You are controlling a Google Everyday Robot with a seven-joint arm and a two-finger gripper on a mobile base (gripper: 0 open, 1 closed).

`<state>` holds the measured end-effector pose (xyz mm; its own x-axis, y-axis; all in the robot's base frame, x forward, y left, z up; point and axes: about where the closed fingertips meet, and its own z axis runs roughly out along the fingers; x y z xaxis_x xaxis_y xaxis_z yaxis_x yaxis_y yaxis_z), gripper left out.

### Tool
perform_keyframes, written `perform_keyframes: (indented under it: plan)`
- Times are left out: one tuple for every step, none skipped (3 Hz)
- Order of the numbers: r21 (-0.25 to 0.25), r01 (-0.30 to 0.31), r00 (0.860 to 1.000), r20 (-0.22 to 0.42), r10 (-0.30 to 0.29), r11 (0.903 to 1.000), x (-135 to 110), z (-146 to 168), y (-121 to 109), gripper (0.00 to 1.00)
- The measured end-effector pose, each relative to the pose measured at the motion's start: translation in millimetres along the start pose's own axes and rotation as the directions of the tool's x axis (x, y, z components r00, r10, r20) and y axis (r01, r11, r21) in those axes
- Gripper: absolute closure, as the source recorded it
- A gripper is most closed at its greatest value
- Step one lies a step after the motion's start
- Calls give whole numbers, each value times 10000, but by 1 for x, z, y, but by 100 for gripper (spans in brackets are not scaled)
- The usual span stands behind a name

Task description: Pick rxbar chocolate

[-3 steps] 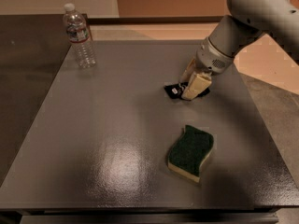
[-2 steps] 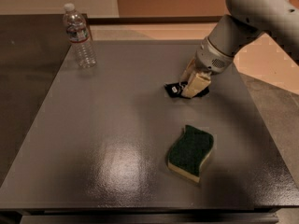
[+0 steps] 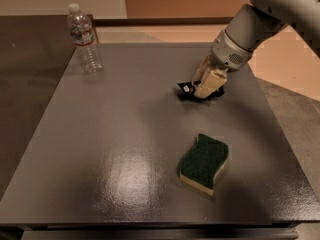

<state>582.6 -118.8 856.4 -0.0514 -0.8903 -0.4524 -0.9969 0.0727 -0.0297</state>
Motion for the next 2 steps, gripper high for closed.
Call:
perform_keyframes:
  plan:
    - [-66,204,9993,328,-202,9998,-27,-20,-1,100]
    - [-137,329,9982,513,-322,9994,-51,-35,-2,100]
